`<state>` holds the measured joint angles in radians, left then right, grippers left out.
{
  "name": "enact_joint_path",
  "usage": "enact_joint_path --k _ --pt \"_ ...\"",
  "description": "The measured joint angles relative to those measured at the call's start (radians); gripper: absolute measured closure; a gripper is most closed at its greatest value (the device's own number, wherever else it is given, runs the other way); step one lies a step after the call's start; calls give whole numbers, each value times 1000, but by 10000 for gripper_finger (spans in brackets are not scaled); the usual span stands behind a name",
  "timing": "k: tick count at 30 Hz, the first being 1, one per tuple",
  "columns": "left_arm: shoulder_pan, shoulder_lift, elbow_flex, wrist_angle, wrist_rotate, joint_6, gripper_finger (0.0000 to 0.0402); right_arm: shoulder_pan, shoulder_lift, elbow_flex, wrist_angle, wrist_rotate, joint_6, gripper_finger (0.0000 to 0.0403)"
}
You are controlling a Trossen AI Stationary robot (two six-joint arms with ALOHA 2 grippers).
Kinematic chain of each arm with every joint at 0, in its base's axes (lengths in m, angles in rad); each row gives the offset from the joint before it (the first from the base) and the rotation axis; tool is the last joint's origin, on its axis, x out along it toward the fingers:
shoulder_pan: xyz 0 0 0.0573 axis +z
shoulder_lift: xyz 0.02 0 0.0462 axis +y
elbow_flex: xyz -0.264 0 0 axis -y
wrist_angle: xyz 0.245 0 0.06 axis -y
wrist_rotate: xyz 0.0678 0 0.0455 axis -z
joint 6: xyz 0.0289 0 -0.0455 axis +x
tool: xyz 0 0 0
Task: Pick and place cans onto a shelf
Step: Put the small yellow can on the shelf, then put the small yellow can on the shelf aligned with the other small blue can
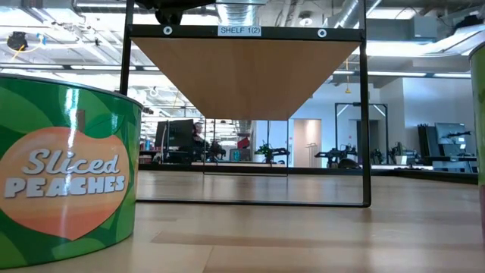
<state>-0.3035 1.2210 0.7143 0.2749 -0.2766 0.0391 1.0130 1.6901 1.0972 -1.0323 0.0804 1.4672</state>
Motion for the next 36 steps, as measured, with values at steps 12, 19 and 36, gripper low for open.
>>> enact_joint_path --k 12,19,36 --pt "-14 -1 0 -8 3 0 400 13 64 11 53 -83 1 185" --pt "-37 -66 1 -59 -39 0 400 -4 135 14 26 -133 -32 218" --pt "9 -263 -115 -119 -41 5 400 -129 -100 174 -90 232 -445 381"
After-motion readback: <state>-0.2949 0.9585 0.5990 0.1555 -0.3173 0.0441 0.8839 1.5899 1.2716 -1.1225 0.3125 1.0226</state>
